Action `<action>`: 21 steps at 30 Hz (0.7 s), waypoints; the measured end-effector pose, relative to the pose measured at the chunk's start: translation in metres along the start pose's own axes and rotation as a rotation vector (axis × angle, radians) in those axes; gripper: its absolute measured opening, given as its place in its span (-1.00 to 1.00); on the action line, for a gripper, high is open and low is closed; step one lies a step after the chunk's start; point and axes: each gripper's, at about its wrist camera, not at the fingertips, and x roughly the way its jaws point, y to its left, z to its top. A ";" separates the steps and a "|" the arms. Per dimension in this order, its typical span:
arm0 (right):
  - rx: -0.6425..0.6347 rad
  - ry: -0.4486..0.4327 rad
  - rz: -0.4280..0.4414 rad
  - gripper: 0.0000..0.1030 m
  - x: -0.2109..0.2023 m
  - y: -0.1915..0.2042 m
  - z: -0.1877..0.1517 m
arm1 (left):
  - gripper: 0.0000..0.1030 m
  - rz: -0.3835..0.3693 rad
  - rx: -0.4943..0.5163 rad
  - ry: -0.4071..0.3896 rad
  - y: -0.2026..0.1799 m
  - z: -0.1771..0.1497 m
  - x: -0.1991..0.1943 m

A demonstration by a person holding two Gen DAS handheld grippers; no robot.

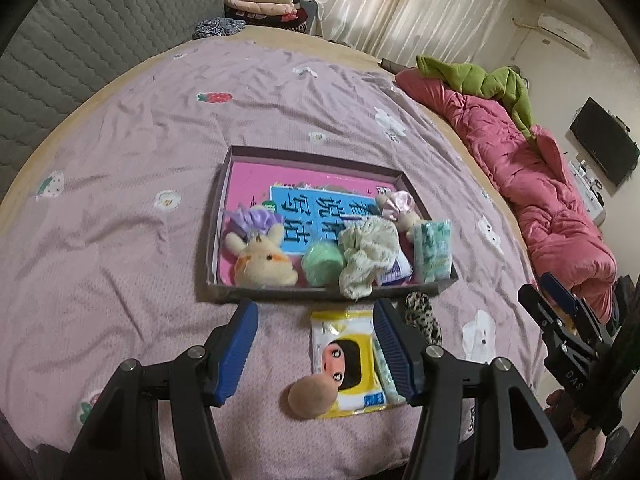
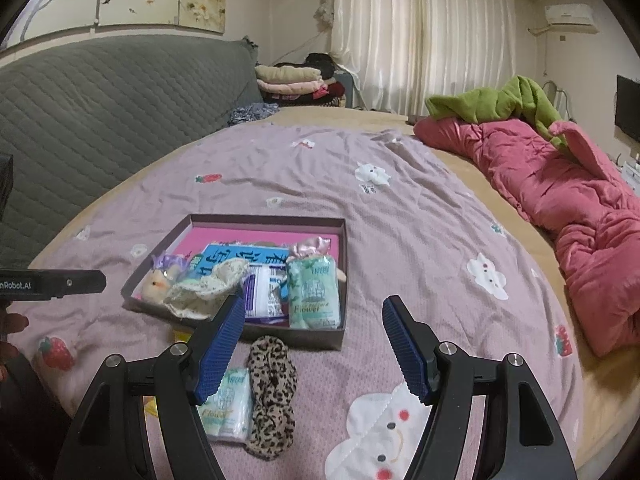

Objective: Organize soft objects
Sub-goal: 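Open left tool releasing the scrunchie and withdraw both tools from the tray, then grasp the peach sponge with left tool while right tool grasps the leopard scrunchie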

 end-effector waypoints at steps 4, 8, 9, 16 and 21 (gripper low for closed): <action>0.004 0.026 -0.003 0.42 0.000 -0.002 -0.013 | 0.16 -0.001 0.003 0.011 0.001 -0.009 0.000; -0.009 0.067 0.000 0.42 0.002 0.000 -0.029 | 0.16 -0.004 0.025 0.034 -0.001 -0.022 0.004; -0.013 0.079 0.002 0.42 0.003 0.002 -0.032 | 0.16 0.001 0.029 0.042 -0.002 -0.025 0.006; -0.026 0.190 0.017 0.42 0.010 0.007 -0.064 | 0.16 0.006 0.020 0.087 0.004 -0.046 0.015; -0.037 0.236 0.022 0.42 0.016 0.012 -0.073 | 0.16 0.010 0.032 0.105 0.004 -0.055 0.018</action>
